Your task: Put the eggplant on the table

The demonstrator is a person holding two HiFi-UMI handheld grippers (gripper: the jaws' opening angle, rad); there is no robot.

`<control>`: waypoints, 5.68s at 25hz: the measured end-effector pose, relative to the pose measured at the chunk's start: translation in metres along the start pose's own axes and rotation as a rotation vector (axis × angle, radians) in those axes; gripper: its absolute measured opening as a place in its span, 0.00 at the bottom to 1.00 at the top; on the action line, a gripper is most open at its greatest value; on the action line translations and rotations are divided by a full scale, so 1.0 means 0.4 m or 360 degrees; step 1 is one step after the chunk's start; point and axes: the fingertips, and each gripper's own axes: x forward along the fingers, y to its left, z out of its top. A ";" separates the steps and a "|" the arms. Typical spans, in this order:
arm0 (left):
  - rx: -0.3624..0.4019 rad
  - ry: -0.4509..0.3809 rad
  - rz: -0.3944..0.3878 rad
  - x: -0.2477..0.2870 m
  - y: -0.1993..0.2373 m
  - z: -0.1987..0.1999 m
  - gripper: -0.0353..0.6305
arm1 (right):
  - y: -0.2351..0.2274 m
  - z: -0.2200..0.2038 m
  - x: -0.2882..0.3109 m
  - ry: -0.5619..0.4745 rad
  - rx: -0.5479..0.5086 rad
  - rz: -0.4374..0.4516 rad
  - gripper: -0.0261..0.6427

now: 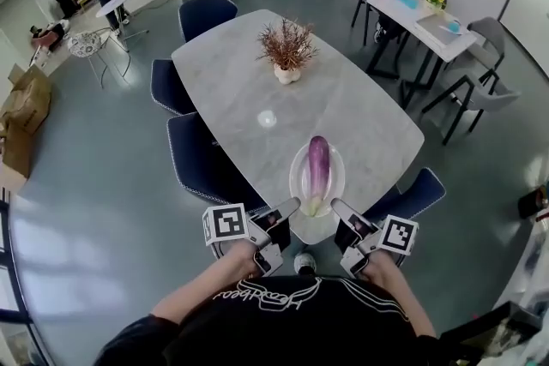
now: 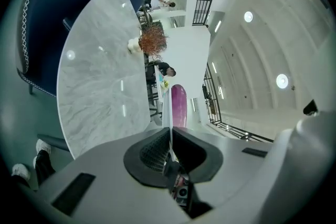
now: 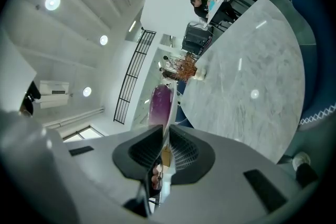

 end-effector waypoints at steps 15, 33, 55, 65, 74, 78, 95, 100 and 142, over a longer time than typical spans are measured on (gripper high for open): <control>-0.0040 -0.0073 0.0046 0.120 0.056 0.115 0.08 | -0.085 0.132 0.091 0.0064 -0.0022 -0.0054 0.10; 0.0035 -0.0084 0.0129 0.259 0.124 0.229 0.08 | -0.195 0.265 0.174 0.0048 -0.0043 -0.0113 0.10; -0.0026 -0.0034 0.0356 0.369 0.348 0.280 0.08 | -0.464 0.298 0.226 0.0179 -0.0009 -0.0420 0.10; -0.0113 -0.0027 0.0451 0.394 0.456 0.284 0.08 | -0.562 0.284 0.249 0.0280 0.0020 -0.0545 0.10; -0.0172 -0.0039 0.0489 0.390 0.505 0.285 0.08 | -0.605 0.267 0.265 0.0391 0.0042 -0.0590 0.10; -0.0180 -0.0035 0.0522 0.389 0.524 0.280 0.08 | -0.627 0.257 0.268 0.0443 0.0015 -0.0639 0.10; -0.0186 0.0062 0.0662 0.391 0.567 0.264 0.08 | -0.666 0.238 0.269 0.0583 -0.0050 -0.0791 0.10; -0.0121 0.0101 0.0699 0.395 0.568 0.260 0.08 | -0.669 0.234 0.268 0.0624 -0.0097 -0.0813 0.10; 0.1081 0.0346 0.0269 0.156 0.193 0.104 0.06 | -0.248 0.097 0.090 0.0571 -0.0993 -0.0287 0.07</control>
